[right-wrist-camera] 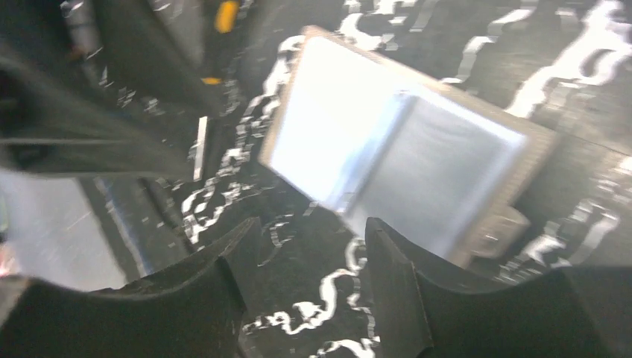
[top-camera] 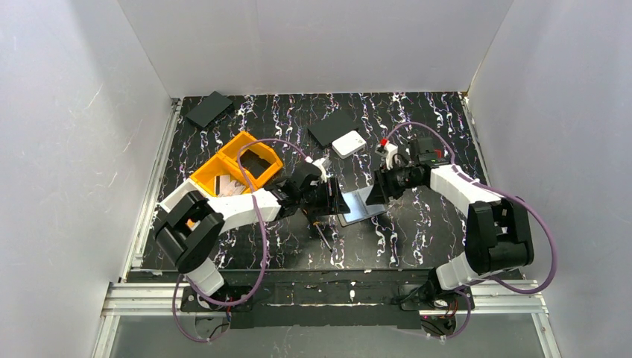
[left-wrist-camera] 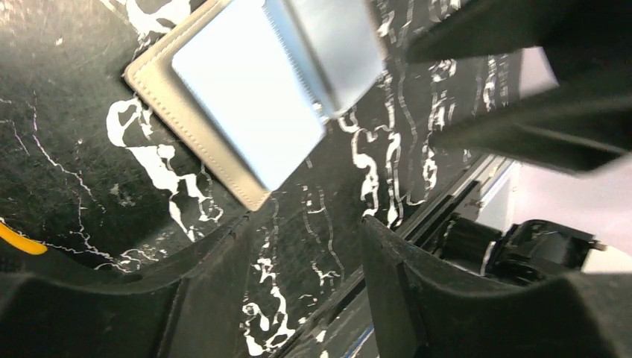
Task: Take the credit cards out of the card holder
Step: Remove the credit card from the card holder.
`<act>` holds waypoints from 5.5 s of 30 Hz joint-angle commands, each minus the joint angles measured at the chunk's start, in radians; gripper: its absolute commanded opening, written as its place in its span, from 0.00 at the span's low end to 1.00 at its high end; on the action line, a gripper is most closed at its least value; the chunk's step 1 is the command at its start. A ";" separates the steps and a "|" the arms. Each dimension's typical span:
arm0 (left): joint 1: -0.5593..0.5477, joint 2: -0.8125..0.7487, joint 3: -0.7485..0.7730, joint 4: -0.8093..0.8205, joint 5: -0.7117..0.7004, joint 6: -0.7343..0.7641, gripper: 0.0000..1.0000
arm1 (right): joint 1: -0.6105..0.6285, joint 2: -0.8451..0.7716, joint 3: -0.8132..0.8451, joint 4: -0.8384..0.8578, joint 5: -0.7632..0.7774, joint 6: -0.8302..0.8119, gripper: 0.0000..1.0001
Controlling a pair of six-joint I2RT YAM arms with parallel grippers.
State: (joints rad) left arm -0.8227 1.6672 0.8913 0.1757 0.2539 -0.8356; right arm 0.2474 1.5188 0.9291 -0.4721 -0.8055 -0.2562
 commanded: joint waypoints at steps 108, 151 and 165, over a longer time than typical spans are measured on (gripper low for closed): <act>-0.053 0.300 0.317 -0.132 -0.036 -0.007 0.34 | -0.077 0.216 0.010 0.113 -0.030 0.117 0.38; -0.029 0.344 0.280 -0.128 -0.019 -0.010 0.13 | -0.076 0.155 -0.001 0.129 0.127 0.113 0.42; -0.026 0.346 0.282 -0.125 -0.003 -0.010 0.13 | -0.073 0.152 0.006 0.107 0.068 0.087 0.41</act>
State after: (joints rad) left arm -0.8536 1.9919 1.1847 0.0811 0.2634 -0.8566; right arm 0.1722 1.6924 0.9157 -0.3614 -0.6968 -0.1406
